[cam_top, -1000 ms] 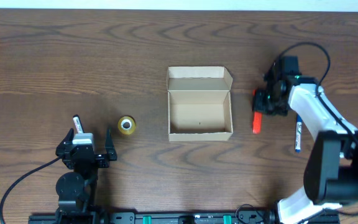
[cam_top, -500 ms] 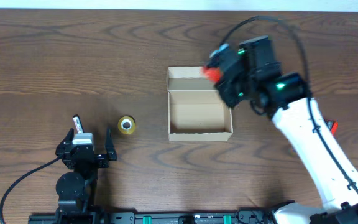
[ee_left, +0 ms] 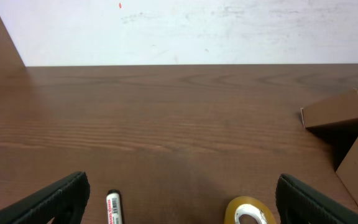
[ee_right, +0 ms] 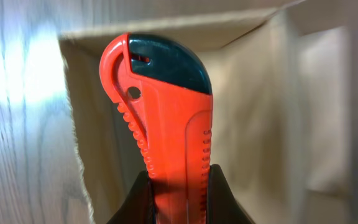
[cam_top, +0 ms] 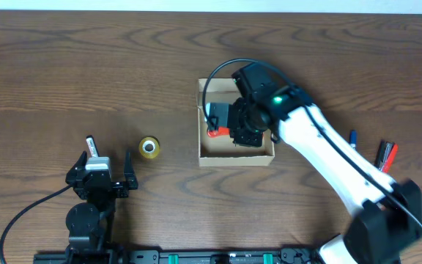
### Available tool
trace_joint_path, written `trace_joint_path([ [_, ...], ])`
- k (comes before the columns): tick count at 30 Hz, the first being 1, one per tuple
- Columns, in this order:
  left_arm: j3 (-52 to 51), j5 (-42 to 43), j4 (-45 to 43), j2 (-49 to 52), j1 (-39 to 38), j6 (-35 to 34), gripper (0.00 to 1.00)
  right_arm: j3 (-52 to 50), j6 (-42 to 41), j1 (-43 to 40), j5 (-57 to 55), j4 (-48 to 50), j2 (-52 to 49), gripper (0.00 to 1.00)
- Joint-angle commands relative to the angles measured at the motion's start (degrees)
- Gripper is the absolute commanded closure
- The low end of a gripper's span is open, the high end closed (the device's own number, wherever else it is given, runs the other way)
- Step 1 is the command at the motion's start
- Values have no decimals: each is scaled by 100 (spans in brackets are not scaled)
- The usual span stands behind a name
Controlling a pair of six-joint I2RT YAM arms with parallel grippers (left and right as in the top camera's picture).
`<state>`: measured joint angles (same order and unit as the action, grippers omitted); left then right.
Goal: Pack container
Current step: 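Carry the box cutter with right gripper and lower into box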
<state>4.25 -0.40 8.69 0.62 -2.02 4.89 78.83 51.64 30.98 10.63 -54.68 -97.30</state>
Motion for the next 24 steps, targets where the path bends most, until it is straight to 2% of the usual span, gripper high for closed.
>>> trace_joint_path([
  [1, -168, 2, 70, -31, 13, -20, 5, 87, 376, -57, -223, -24, -468, 99],
  [10, -168, 2, 70, -31, 13, -20, 5, 87, 739, -59, -479, -15, -1318, 99],
  [19, -168, 2, 70, -31, 13, -20, 5, 87, 732, -68, -461, 22, -1792, 99],
  [20, -168, 2, 70, -31, 13, -20, 5, 87, 732, -68, -459, 26, -1790, 97],
  [22, -168, 2, 70, -31, 13, -20, 5, 90, 704, -68, -459, 59, -1773, 80],
  [24, -168, 2, 70, -31, 13, -20, 5, 111, 660, -68, -461, 57, -1751, 77],
])
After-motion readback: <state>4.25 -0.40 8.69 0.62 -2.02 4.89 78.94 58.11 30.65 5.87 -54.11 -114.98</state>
